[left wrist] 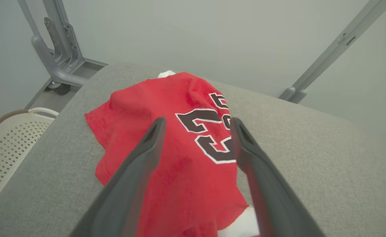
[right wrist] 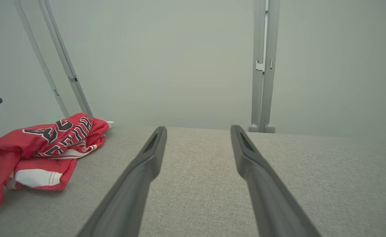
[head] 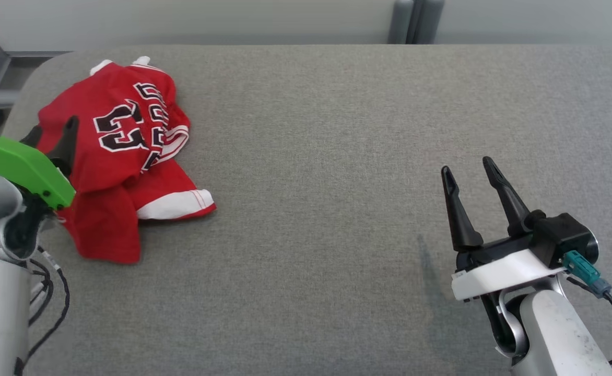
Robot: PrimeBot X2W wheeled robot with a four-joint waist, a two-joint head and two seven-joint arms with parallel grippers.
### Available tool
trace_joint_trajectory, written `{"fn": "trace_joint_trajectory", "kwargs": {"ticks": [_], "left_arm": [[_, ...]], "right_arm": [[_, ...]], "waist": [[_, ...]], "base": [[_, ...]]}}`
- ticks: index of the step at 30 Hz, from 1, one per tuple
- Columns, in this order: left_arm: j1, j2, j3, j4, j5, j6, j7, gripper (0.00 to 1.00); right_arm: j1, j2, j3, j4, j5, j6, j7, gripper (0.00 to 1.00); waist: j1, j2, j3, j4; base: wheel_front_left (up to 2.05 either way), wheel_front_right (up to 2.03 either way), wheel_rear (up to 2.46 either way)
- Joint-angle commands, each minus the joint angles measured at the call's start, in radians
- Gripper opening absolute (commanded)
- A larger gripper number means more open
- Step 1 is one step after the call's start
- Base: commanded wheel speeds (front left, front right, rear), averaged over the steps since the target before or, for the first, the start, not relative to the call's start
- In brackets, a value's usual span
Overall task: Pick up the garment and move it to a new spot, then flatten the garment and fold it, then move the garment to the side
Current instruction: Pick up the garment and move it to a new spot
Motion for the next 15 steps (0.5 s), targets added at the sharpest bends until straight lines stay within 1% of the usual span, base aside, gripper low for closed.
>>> {"fn": "trace_joint_trajectory", "kwargs": {"ticks": [1,4,10,12,13,15], "left_arm": [[-0.031,0.017,0.001,0.022,-0.021,-0.003,0.019,1.00],[-0.075,0.048,-0.007,0.083,-0.027,-0.003,0.053,1.00],[-0.142,0.083,-0.019,0.218,-0.053,-0.002,0.146,1.00],[-0.160,0.083,-0.017,0.261,-0.068,0.002,0.179,1.00],[-0.160,0.083,-0.017,0.261,-0.068,0.002,0.179,1.00],[-0.174,0.087,-0.014,0.301,-0.078,0.013,0.210,1.00]], "right_arm": [[-0.017,-0.002,-0.002,-0.004,-0.006,0.000,-0.003,1.00],[-0.022,0.001,-0.007,-0.003,-0.006,0.000,-0.003,1.00],[-0.036,0.007,-0.010,-0.002,-0.004,0.000,-0.003,1.00],[-0.037,0.008,-0.011,-0.001,-0.002,0.000,-0.003,1.00],[-0.037,0.008,-0.011,-0.001,-0.002,0.000,-0.003,1.00],[-0.036,0.009,-0.010,0.001,0.000,0.000,-0.003,1.00]], "waist": [[0.0000,0.0000,0.049,-0.056],[0.0000,0.0000,0.065,-0.082],[0.0000,0.0000,0.086,-0.123],[0.0000,0.0000,0.087,-0.132],[0.0000,0.0000,0.087,-0.132],[0.0000,0.0000,0.086,-0.140]], "base": [[0.00,0.00,0.00],[0.00,0.00,0.00],[0.00,0.00,0.00],[0.00,0.00,0.00],[0.00,0.00,0.00],[0.00,0.00,0.00]]}}
